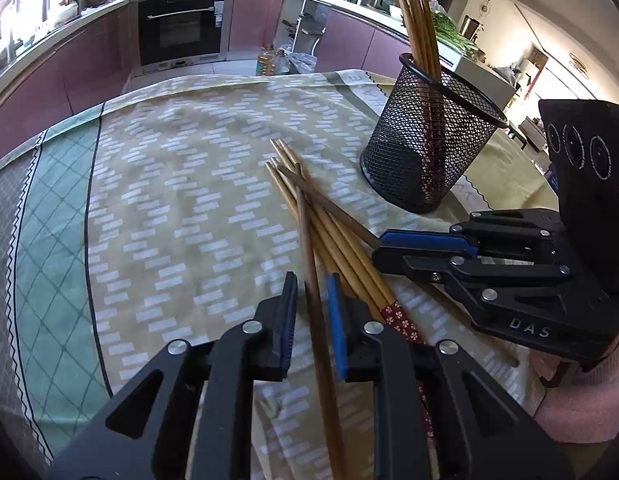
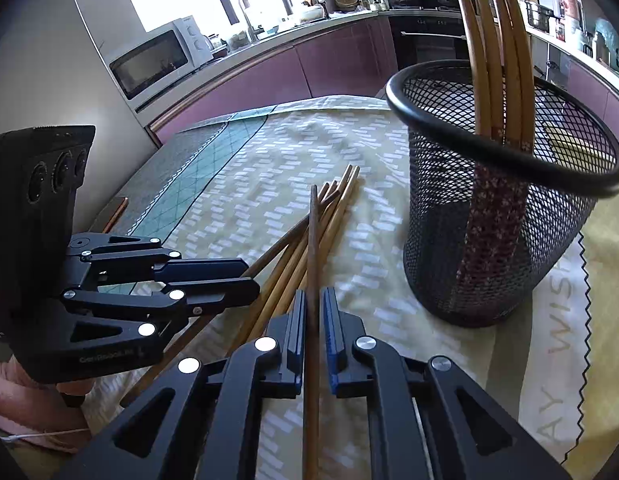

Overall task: Organize utensils
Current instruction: 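Close the left gripper on a chopstick while the right gripper grasps another chopstick, then lift both held chopsticks upright and carry them over the mesh cup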

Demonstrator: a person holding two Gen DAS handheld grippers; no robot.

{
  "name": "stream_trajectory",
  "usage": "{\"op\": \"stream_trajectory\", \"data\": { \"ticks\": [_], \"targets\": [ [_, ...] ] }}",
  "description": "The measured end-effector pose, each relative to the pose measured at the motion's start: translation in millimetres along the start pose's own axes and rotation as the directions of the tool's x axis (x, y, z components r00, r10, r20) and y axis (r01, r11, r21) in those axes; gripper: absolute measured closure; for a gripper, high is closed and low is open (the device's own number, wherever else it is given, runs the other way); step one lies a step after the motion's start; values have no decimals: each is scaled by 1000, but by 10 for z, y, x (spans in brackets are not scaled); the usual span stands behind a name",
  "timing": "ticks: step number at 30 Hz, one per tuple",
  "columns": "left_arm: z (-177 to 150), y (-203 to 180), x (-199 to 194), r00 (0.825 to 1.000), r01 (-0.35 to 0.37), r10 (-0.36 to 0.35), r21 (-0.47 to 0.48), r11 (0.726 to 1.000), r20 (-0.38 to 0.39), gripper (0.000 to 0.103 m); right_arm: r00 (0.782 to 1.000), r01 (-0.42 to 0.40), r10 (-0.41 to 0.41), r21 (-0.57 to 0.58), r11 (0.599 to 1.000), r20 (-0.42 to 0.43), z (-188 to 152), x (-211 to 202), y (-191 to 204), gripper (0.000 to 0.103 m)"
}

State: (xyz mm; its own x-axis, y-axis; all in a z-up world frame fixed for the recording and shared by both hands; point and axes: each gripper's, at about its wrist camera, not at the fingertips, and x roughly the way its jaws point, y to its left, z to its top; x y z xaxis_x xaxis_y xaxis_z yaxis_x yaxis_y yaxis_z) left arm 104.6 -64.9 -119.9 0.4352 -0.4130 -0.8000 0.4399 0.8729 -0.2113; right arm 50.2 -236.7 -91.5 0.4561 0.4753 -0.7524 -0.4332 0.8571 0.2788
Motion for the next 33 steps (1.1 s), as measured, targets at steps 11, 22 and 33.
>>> {"op": "stream_trajectory", "data": {
  "ticks": [11, 22, 33],
  "targets": [
    [95, 67, -86, 999, 23, -22, -40, 999, 27, 95, 998, -20, 21, -12, 1000, 58, 16, -222, -29, 97],
    [334, -59, -752, 973, 137, -138, 20, 990, 185, 96, 970, 15, -8, -28, 999, 243, 175, -943, -83, 97],
    [523, -183, -1271, 930, 208, -216, 59, 976, 299, 96, 925, 21, -3, -43, 999, 379, 323, -1431, -116, 97]
  ]
}}
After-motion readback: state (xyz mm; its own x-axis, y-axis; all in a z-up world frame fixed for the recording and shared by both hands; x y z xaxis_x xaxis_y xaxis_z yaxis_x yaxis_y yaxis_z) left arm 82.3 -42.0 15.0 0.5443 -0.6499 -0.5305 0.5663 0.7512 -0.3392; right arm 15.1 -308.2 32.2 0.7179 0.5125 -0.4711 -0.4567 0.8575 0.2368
